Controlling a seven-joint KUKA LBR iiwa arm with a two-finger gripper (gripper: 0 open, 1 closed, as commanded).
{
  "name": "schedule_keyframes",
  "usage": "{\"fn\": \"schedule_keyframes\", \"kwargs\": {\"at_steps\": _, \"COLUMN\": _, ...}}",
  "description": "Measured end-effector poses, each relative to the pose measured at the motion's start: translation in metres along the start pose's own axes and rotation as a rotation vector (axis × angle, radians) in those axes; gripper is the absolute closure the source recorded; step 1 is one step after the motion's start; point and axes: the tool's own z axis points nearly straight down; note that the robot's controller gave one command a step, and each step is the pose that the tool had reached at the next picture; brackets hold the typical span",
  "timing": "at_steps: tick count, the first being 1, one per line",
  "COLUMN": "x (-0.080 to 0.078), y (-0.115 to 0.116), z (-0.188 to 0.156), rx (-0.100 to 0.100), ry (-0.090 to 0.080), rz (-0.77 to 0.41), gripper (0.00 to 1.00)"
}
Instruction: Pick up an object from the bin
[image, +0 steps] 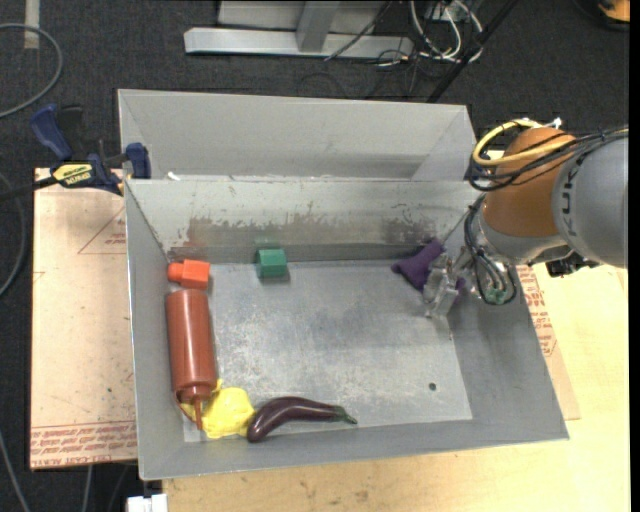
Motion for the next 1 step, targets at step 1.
{"fn": "schedule_keyframes", "kwargs": {"at_steps": 1, "x": 0.0009, "y": 0.0003, "z": 0.0003, "rx": 0.0, "ry": 0.002, "rz": -0.001, "gripper": 1.0}}
